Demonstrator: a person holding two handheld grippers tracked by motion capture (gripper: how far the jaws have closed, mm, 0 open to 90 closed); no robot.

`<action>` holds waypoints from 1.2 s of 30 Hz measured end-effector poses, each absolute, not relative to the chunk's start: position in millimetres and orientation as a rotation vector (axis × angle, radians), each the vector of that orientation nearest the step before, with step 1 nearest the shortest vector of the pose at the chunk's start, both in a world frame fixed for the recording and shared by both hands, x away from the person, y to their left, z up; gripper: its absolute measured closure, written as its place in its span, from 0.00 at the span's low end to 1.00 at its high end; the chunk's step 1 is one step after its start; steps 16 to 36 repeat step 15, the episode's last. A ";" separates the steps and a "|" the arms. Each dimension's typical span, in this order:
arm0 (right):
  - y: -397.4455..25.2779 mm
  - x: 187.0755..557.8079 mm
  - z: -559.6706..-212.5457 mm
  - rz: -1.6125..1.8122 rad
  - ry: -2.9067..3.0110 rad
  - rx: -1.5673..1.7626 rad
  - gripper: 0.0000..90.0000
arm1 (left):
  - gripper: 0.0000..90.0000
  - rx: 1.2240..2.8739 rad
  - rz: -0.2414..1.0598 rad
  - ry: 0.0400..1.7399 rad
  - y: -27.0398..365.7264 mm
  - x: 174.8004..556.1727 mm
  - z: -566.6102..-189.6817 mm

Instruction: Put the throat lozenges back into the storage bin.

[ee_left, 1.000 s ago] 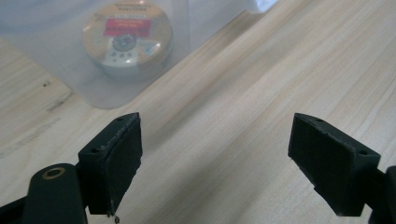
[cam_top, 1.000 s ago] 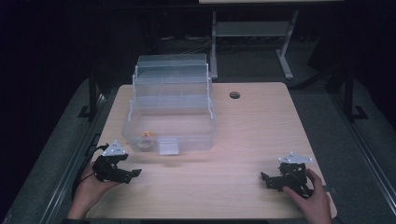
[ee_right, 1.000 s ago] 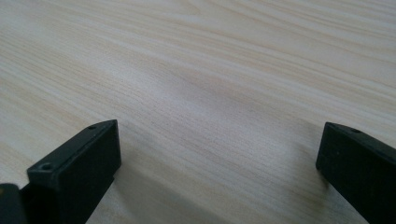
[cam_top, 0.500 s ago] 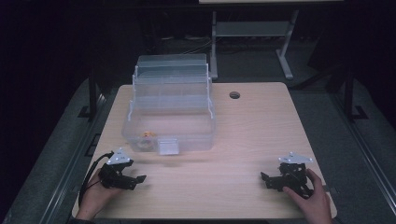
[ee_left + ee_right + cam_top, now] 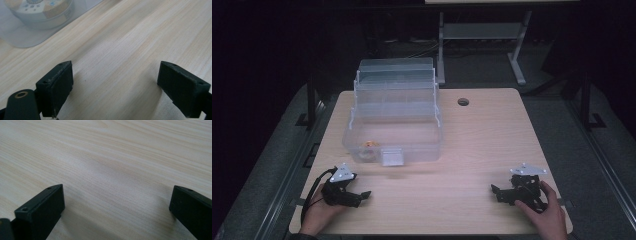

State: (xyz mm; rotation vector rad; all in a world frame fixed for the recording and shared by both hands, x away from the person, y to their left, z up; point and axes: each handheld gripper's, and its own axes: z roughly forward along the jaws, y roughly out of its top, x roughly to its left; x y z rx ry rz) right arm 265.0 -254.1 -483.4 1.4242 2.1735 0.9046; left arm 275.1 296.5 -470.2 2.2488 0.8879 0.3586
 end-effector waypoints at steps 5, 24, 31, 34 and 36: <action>-254.1 265.0 -483.4 0.905 2.175 1.423 0.00 | 0.13 2.211 0.375 0.863 299.3 273.7 -474.2; -254.0 264.9 -483.4 0.905 2.176 1.422 0.00 | 0.13 2.210 0.374 0.864 299.3 273.7 -474.2; -254.0 264.9 -483.4 0.905 2.176 1.422 0.00 | 0.13 2.210 0.374 0.864 299.3 273.7 -474.2; -254.0 264.9 -483.4 0.905 2.176 1.422 0.00 | 0.13 2.210 0.374 0.864 299.3 273.7 -474.2; -254.0 264.9 -483.4 0.905 2.176 1.422 0.00 | 0.13 2.210 0.374 0.864 299.3 273.7 -474.2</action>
